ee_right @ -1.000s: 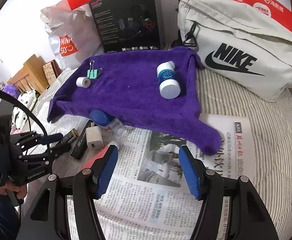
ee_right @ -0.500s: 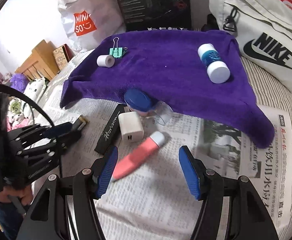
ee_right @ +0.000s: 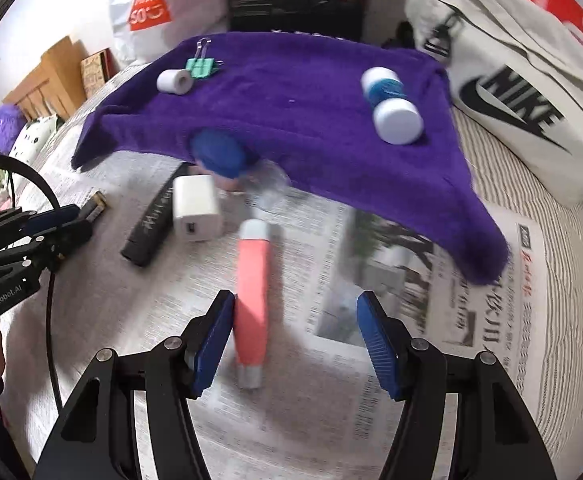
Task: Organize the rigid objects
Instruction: 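Grasp the pink marker with the right gripper while the left lifts the tube, then lift the tube with the left gripper while the right carries the pink marker toward the towel, then set the tube beside the tape roll with the left while the right lays the marker by the bottle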
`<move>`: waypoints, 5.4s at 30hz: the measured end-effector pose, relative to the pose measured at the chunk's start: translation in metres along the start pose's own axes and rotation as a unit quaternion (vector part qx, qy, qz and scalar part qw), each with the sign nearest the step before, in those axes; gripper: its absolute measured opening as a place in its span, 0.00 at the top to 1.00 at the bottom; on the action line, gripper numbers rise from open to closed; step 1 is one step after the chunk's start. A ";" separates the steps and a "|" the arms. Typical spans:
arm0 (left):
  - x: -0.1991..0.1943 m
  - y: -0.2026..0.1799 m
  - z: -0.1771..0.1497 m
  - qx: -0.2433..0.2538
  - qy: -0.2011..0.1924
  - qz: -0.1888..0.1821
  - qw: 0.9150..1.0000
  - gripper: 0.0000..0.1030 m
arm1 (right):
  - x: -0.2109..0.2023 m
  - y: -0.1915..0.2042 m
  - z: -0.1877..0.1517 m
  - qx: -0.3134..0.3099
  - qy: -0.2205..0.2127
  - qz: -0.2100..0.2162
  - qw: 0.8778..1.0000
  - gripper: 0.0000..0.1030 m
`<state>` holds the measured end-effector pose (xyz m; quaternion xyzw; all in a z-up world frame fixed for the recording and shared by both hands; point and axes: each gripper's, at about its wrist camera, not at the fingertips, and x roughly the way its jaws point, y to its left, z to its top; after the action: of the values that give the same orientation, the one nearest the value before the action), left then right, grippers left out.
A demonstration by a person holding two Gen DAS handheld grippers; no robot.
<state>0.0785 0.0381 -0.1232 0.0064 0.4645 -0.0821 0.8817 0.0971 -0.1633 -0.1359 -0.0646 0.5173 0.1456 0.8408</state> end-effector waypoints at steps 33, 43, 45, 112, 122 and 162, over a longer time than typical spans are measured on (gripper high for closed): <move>-0.011 0.005 0.004 -0.014 -0.003 -0.034 0.999 0.78 | -0.026 0.007 -0.002 -0.049 -0.034 0.044 0.997 0.84; -0.021 0.001 0.019 -0.005 -0.012 -0.030 0.999 0.78 | -0.042 -0.016 0.008 -0.018 -0.057 0.045 0.997 0.84; -0.025 0.000 0.022 -0.002 -0.017 -0.028 0.999 0.78 | -0.045 -0.020 0.012 -0.014 -0.062 0.045 0.997 0.84; -0.006 0.003 0.056 0.019 0.006 -0.027 0.999 0.78 | -0.035 -0.047 0.050 0.008 -0.085 0.056 0.995 0.84; -0.008 0.006 0.093 0.029 -0.006 -0.038 0.999 0.78 | -0.026 -0.045 0.064 0.002 -0.082 0.056 0.995 0.84; 0.078 0.026 0.132 0.041 0.050 -0.023 0.998 0.77 | 0.050 -0.043 0.109 -0.030 -0.028 0.028 0.999 0.84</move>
<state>0.2338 0.0415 -0.1139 0.0363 0.5041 -0.1210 0.8543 0.2240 -0.1672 -0.1322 -0.0714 0.4902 0.1867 0.8484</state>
